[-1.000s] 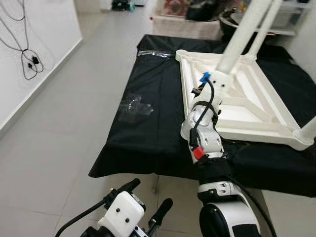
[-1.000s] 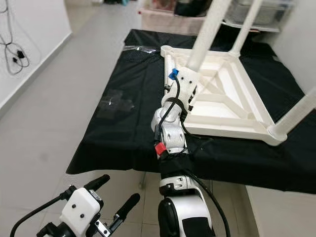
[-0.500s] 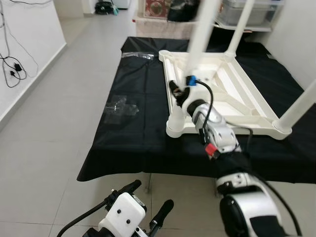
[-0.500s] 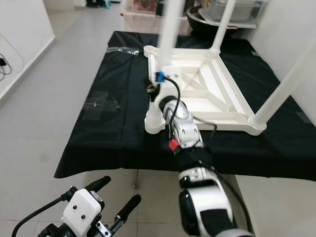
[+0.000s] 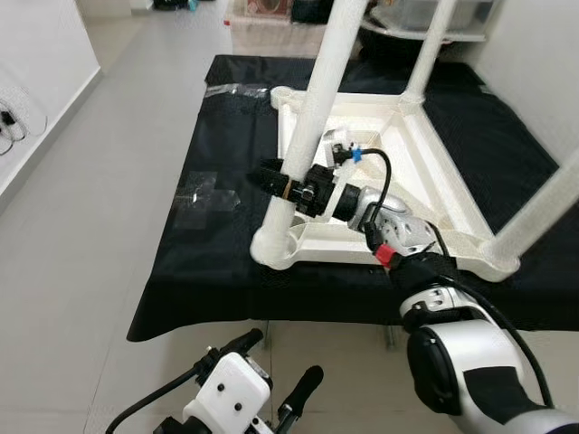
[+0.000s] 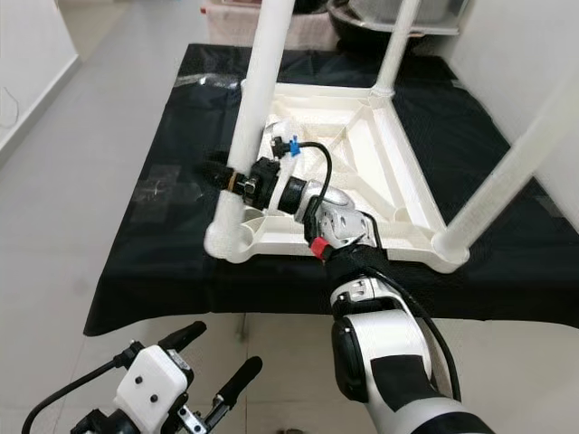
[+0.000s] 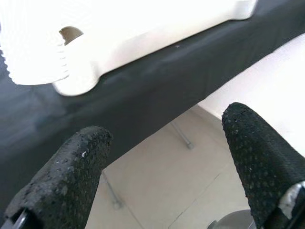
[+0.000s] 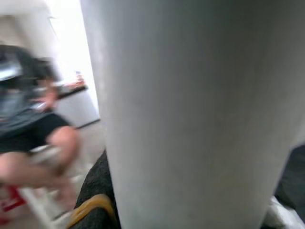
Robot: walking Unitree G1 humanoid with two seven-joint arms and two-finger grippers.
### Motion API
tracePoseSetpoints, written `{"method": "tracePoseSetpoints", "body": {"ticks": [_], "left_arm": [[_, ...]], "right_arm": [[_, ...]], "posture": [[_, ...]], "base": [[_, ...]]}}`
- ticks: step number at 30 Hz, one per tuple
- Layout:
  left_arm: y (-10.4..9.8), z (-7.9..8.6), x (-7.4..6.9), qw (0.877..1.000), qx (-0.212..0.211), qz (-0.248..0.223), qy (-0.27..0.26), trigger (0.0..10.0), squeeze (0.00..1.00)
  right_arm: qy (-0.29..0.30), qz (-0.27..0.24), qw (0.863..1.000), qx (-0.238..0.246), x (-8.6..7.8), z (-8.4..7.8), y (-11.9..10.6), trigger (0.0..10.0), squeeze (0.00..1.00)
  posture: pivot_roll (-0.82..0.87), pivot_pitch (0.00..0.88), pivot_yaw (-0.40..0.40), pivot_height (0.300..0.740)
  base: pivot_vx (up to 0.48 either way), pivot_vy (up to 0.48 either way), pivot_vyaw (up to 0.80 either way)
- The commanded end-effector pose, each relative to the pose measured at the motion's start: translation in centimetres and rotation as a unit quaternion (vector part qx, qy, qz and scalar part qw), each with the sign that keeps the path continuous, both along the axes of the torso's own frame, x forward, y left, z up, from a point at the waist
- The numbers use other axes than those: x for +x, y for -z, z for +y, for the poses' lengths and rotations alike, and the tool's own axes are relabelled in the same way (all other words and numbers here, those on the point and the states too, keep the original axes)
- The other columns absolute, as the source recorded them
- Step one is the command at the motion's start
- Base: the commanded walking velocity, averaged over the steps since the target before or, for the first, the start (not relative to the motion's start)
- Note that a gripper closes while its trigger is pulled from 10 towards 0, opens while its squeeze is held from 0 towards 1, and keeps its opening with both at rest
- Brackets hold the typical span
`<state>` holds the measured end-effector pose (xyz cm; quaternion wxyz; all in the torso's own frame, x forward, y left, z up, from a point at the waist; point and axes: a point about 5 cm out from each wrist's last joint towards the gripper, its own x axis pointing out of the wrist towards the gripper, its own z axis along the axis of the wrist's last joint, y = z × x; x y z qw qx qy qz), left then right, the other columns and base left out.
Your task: Building children table
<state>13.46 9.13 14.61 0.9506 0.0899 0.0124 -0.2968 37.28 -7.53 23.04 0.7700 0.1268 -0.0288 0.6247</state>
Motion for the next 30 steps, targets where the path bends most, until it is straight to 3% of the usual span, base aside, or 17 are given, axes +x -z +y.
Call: {"method": "tracePoseSetpoints", "body": {"ticks": [1,7,10,13,17,19,23,25,26,28,30], "left_arm": [[0.0,0.0,-0.4,1.000,0.003,0.008,0.000,10.0,0.00],[-0.1,0.2,-0.8,1.000,0.007,0.010,-0.004,10.0,0.00],[0.0,0.2,-0.9,1.000,0.007,0.014,-0.004,10.0,0.00],[0.1,0.3,-0.8,1.000,0.009,0.017,-0.001,10.0,0.00],[0.3,0.3,-0.7,1.000,0.012,0.018,0.002,10.0,0.00],[0.3,0.3,-0.7,1.000,0.012,0.018,0.002,10.0,0.00],[0.4,0.2,-0.7,1.000,0.013,0.018,0.004,10.0,0.00],[0.3,0.1,-0.8,1.000,0.013,0.018,0.005,10.0,0.00],[0.3,0.1,-0.8,1.000,0.013,0.018,0.005,10.0,0.00],[0.2,0.1,-1.0,1.000,0.015,0.017,0.005,10.0,0.00],[0.1,0.1,-1.1,1.000,0.015,0.017,0.005,10.0,0.00]], "right_arm": [[-0.026,0.046,0.999,-0.014,-0.4,-0.1,2.2,10.0,0.00],[-0.061,-0.020,0.997,-0.045,-0.5,0.2,1.7,10.0,0.00],[-0.072,-0.037,0.996,-0.028,-0.5,0.1,0.6,10.0,0.00],[-0.076,-0.065,0.995,0.001,-0.3,-0.3,-1.4,10.0,0.00],[-0.132,-0.103,0.979,0.121,-0.5,-1.6,-7.3,10.0,0.00],[-0.138,-0.113,0.975,0.130,-0.6,-1.8,-7.9,10.0,0.00],[-0.144,-0.148,0.973,0.103,-0.6,-2.1,-8.5,10.0,0.00],[-0.126,-0.179,0.975,0.028,-0.4,-2.3,-7.2,10.0,0.00],[-0.126,-0.179,0.975,0.028,-0.4,-2.3,-7.2,10.0,0.00],[-0.110,-0.186,0.976,-0.035,-0.2,-2.5,-5.8,10.0,0.00],[-0.107,-0.187,0.975,-0.061,-0.1,-2.5,-5.1,10.0,0.00]], "posture": [[0.13,0.201,-0.090,0.740],[0.14,0.202,-0.086,0.740],[0.15,0.200,-0.079,0.740],[0.15,0.190,-0.078,0.740],[0.14,0.170,-0.069,0.740],[0.14,0.170,-0.069,0.740],[0.14,0.166,-0.070,0.740],[0.15,0.164,-0.075,0.740],[0.15,0.164,-0.075,0.740],[0.16,0.169,-0.077,0.740],[0.16,0.172,-0.076,0.740]], "base": [[0.000,0.000,0.00],[0.000,0.000,0.00],[0.000,0.000,0.00],[0.000,0.000,0.00],[0.000,0.000,0.00],[0.000,0.000,0.00],[0.000,0.000,0.00],[0.000,0.000,0.00],[0.000,0.000,0.00],[0.000,0.000,0.00],[0.000,0.000,0.00]]}}
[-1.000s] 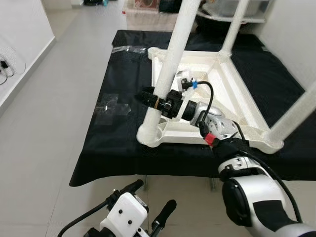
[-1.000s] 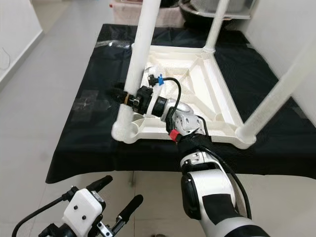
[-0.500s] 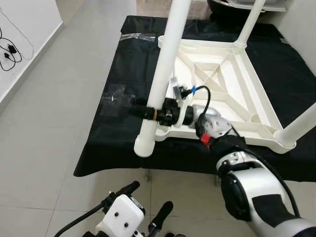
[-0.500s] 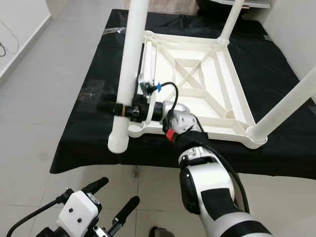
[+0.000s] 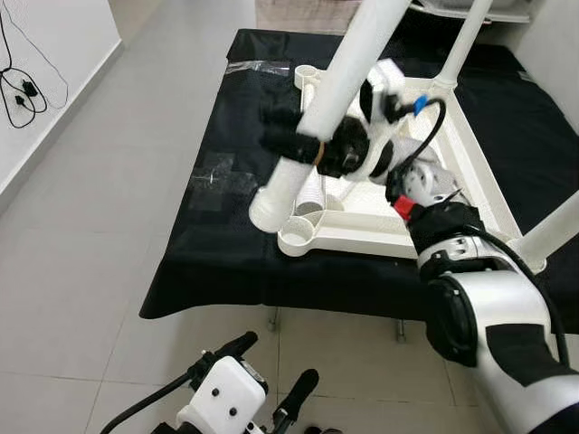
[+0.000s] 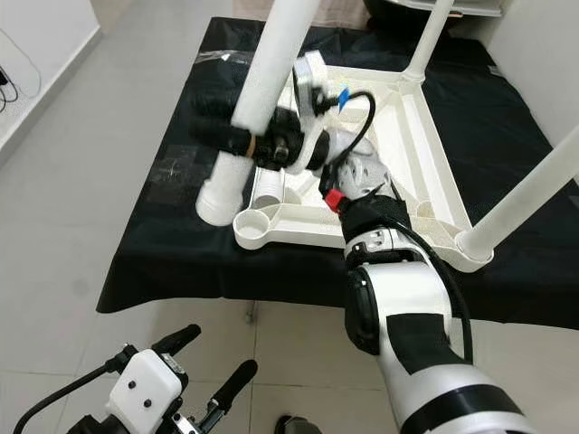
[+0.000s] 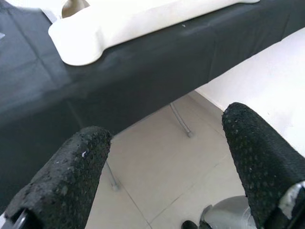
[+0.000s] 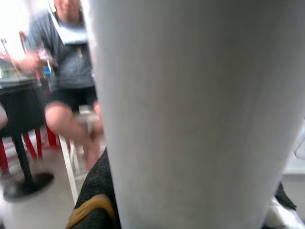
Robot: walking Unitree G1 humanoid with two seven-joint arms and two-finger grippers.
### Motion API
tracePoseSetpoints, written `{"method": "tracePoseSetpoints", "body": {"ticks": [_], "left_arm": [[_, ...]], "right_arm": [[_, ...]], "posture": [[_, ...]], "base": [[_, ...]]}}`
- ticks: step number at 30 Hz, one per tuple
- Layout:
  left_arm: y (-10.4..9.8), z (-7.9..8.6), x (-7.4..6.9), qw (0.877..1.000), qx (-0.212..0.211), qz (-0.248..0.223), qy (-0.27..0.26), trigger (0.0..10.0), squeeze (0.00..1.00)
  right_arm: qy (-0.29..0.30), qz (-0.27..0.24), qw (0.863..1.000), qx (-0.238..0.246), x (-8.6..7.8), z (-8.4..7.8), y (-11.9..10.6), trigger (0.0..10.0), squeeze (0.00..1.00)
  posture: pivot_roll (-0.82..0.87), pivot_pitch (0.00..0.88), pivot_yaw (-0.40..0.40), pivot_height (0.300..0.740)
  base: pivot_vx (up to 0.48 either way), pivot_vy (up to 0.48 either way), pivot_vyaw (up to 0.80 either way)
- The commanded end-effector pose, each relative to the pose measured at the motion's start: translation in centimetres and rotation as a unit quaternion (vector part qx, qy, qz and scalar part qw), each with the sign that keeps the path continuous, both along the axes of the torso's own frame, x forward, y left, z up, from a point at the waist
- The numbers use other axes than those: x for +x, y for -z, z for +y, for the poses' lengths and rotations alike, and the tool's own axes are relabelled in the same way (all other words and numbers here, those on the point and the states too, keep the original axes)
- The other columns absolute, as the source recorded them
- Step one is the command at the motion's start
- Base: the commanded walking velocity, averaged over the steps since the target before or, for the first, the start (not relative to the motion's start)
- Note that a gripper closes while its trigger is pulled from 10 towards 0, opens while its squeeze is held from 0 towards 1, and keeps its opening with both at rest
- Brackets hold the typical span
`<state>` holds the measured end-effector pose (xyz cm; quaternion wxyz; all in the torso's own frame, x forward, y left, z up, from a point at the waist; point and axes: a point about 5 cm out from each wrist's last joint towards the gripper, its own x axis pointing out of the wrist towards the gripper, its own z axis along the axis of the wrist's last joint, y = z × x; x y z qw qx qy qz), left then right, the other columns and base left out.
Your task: Building children table
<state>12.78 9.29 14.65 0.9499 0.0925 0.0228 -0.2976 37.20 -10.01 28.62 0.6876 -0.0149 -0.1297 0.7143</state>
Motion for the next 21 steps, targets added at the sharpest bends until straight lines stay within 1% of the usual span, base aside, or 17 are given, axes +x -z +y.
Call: {"method": "tracePoseSetpoints", "body": {"ticks": [1,3,6,8,10,12,13,18,19,21], "left_arm": [[0.0,-0.1,-0.6,1.000,0.008,0.011,0.006,10.0,0.00],[0.0,-0.1,-0.7,1.000,0.008,0.012,0.006,10.0,0.00],[-0.1,0.0,-0.9,1.000,0.007,0.014,0.007,10.0,0.00],[-0.2,0.0,-0.9,1.000,0.007,0.015,0.007,10.0,0.00],[-0.2,0.0,-1.1,1.000,0.006,0.018,0.007,10.0,0.00],[-0.2,0.0,-1.2,1.000,0.005,0.021,0.008,10.0,0.00],[-0.2,0.0,-1.2,1.000,0.005,0.023,0.009,10.0,0.00],[-0.4,0.0,-1.3,1.000,0.006,0.024,0.010,10.0,0.00],[-0.4,0.0,-1.4,1.000,0.008,0.024,0.008,10.0,0.00],[-0.5,0.0,-1.5,1.000,0.008,0.024,0.008,10.0,0.00]], "right_arm": [[0.009,-0.021,0.998,-0.056,0.0,0.0,1.2,10.0,0.00],[0.010,-0.024,0.998,-0.060,0.0,0.0,1.2,10.0,0.00],[0.018,-0.026,0.998,-0.050,0.1,-0.1,0.6,10.0,0.00],[0.024,-0.030,0.998,-0.053,0.2,-0.2,0.4,10.0,0.00],[0.045,-0.042,0.997,-0.048,0.5,-0.5,-0.3,10.0,0.00],[0.054,-0.045,0.997,-0.042,0.6,-0.6,-0.7,10.0,0.00],[0.068,-0.054,0.996,-0.036,0.8,-0.6,-1.1,10.0,0.00],[0.084,-0.059,0.994,-0.038,1.0,-0.6,-1.2,10.0,0.00],[0.081,-0.053,0.994,-0.051,1.0,-0.6,-0.7,10.0,0.00],[0.077,-0.046,0.995,-0.051,0.9,-0.6,-0.5,10.0,0.00]], "posture": [[0.16,0.179,-0.076,0.740],[0.16,0.186,-0.074,0.740],[0.17,0.199,-0.070,0.740],[0.17,0.199,-0.070,0.740],[0.17,0.218,-0.070,0.740],[0.17,0.219,-0.069,0.740],[0.17,0.224,-0.071,0.740],[0.17,0.232,-0.071,0.740],[0.18,0.238,-0.070,0.740],[0.17,0.237,-0.072,0.740]], "base": [[0.000,0.000,0.00],[0.000,0.000,0.00],[0.000,0.000,0.00],[0.000,0.000,0.00],[0.000,0.000,0.00],[0.000,0.000,0.00],[0.000,0.000,0.00],[0.000,0.000,0.00],[0.000,0.000,0.00],[0.000,0.000,0.00]]}}
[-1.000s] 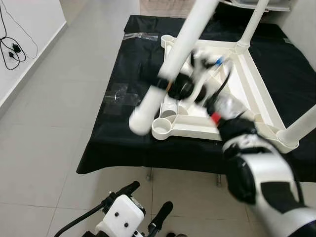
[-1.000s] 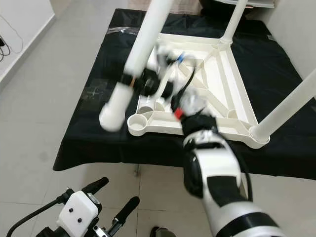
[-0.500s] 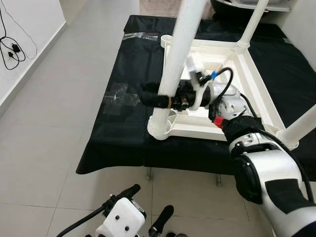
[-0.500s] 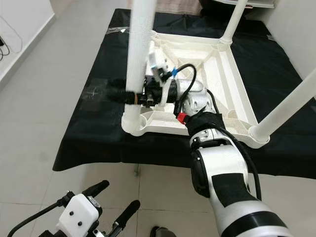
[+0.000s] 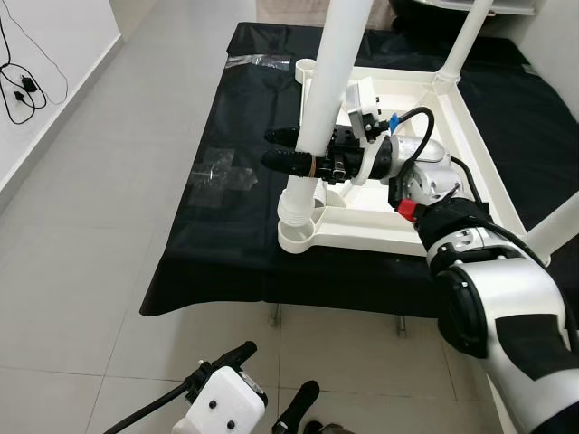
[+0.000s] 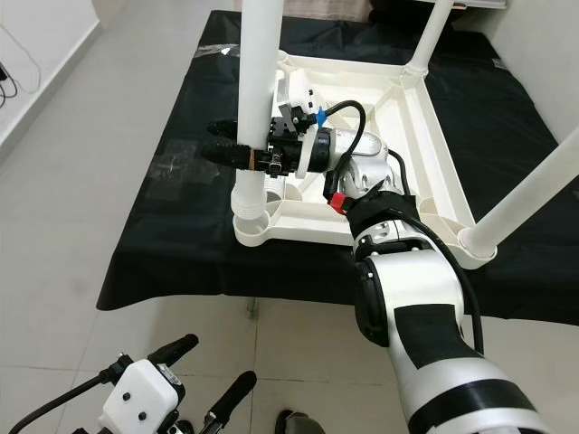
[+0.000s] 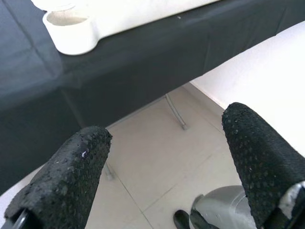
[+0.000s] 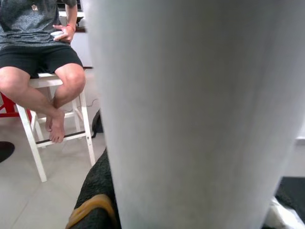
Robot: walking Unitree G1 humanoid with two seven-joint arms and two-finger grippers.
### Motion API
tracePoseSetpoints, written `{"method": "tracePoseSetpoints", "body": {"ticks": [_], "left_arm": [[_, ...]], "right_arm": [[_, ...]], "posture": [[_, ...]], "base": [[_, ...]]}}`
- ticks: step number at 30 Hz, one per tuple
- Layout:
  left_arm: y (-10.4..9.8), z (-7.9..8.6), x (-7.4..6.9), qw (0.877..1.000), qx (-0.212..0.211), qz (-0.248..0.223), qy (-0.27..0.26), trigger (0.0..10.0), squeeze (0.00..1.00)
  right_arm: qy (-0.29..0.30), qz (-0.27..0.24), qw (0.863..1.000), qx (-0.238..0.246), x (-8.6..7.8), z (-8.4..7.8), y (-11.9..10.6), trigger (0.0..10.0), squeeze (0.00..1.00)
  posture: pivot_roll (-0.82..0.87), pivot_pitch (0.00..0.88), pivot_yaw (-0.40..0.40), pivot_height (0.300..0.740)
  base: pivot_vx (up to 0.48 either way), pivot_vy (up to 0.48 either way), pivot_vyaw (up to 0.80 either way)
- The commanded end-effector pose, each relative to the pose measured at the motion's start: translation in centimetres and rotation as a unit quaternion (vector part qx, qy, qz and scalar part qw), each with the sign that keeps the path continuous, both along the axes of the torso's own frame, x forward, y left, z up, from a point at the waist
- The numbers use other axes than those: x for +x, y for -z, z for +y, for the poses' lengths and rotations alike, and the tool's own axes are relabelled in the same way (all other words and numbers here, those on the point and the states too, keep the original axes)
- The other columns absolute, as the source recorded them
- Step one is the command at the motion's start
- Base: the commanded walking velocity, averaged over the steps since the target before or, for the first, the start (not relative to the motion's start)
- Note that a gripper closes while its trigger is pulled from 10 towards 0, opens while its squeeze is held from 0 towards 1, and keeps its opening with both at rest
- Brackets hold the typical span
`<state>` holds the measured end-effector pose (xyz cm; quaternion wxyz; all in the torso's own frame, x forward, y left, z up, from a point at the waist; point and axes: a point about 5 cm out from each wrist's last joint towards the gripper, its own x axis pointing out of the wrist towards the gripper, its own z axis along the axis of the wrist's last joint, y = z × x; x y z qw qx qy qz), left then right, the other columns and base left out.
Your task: Building children table
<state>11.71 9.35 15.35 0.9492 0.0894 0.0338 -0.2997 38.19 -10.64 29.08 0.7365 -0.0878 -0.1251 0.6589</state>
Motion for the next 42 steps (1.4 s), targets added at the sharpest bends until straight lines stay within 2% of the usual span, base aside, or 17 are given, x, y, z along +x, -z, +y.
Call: {"method": "tracePoseSetpoints", "body": {"ticks": [1,6,20,27,33,42], "left_arm": [[0.2,0.0,-0.4,1.000,0.008,0.012,0.007,10.0,0.00],[0.2,0.1,-0.4,1.000,0.008,0.013,0.007,10.0,0.00],[0.2,0.1,-0.3,1.000,0.010,0.013,0.005,10.0,0.00],[0.2,0.1,-0.2,1.000,0.011,0.012,0.004,10.0,0.00],[0.2,0.1,-0.2,1.000,0.011,0.011,0.005,10.0,0.00],[0.2,0.0,-0.2,1.000,0.011,0.010,0.004,10.0,0.00]], "right_arm": [[-0.007,0.003,1.000,-0.008,-0.1,0.0,0.2,10.0,0.00],[-0.003,0.012,0.999,-0.034,-0.1,-0.1,1.4,10.0,0.00],[-0.033,0.025,0.998,-0.038,-0.3,0.1,1.8,10.0,0.00],[-0.055,0.036,0.997,-0.049,-0.6,0.9,2.6,10.0,0.00],[-0.037,0.067,0.997,-0.033,-0.4,2.0,3.8,10.0,0.00],[-0.016,0.099,0.995,-0.013,-0.3,2.5,4.8,10.0,0.00]], "posture": [[0.17,0.237,-0.072,0.740],[0.17,0.239,-0.070,0.740],[0.17,0.238,-0.070,0.740],[0.17,0.241,-0.070,0.740],[0.17,0.241,-0.073,0.740],[0.17,0.245,-0.077,0.740]], "base": [[0.000,0.000,0.00],[0.000,0.000,0.00],[0.000,0.000,0.00],[0.000,0.000,0.00],[0.000,0.000,0.00],[0.000,0.000,0.00]]}}
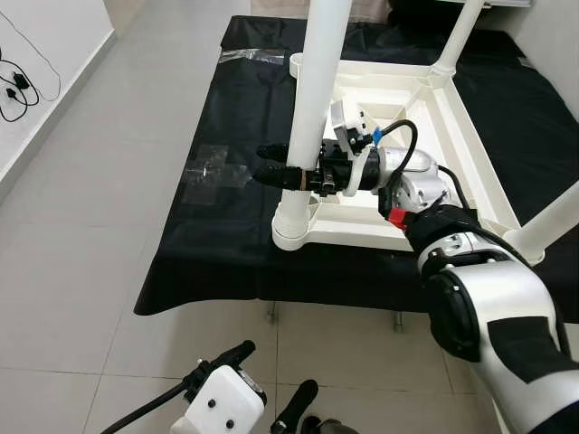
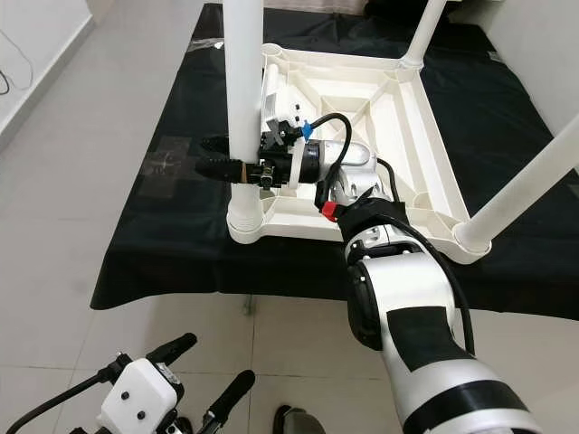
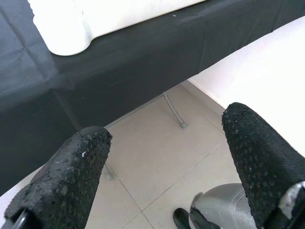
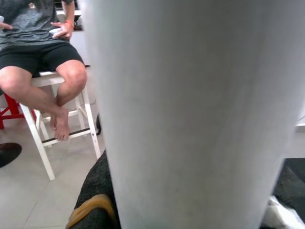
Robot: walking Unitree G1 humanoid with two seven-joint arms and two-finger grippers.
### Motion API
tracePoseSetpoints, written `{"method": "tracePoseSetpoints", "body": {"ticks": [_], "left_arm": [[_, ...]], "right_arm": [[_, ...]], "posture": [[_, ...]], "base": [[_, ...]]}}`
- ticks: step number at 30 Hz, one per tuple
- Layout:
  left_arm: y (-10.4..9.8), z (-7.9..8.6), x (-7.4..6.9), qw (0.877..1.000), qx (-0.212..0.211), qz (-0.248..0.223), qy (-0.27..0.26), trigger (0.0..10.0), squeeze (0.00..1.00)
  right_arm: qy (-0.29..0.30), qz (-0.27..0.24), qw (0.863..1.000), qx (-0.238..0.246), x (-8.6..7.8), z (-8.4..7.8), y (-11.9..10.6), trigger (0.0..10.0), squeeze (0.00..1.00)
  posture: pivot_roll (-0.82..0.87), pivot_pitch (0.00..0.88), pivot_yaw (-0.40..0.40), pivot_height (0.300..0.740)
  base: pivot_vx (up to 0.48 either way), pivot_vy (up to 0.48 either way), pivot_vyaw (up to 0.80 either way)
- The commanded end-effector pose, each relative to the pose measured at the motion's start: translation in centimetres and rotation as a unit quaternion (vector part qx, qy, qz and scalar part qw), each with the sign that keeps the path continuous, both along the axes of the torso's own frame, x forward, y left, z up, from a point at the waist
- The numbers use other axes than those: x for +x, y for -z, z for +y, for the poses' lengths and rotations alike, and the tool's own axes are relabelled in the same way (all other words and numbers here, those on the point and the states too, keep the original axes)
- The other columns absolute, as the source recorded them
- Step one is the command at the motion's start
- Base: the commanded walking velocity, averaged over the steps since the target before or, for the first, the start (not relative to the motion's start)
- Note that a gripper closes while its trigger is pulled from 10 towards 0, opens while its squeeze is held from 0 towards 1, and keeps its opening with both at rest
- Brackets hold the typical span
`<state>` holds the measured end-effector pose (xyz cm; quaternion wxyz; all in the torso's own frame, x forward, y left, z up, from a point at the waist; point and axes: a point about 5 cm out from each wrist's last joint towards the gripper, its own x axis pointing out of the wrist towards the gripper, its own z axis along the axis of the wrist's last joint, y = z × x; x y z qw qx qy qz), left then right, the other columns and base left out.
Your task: Building children table
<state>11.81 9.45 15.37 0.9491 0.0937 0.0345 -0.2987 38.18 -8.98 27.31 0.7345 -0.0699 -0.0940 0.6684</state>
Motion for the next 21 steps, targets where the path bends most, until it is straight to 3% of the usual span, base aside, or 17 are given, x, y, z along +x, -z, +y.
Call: {"method": "tracePoseSetpoints", "body": {"ticks": [1,12,21], "left_arm": [[0.2,-0.1,-0.3,1.000,0.007,0.011,0.004,10.0,0.00],[0.2,-0.2,-0.3,1.000,0.005,0.010,0.007,10.0,0.00],[0.2,-0.3,-0.4,1.000,0.004,0.009,0.009,10.0,0.00]], "right_arm": [[0.001,0.065,0.998,-0.007,-0.2,0.8,3.1,10.0,0.00],[0.052,0.067,0.996,-0.033,0.1,0.6,4.1,10.0,0.00],[0.094,0.048,0.994,-0.028,0.4,1.0,4.3,10.0,0.00]], "posture": [[0.17,0.247,-0.080,0.740],[0.16,0.242,-0.079,0.740],[0.16,0.231,-0.079,0.740]], "base": [[0.000,0.000,0.00],[0.000,0.000,0.00],[0.000,0.000,0.00]]}}
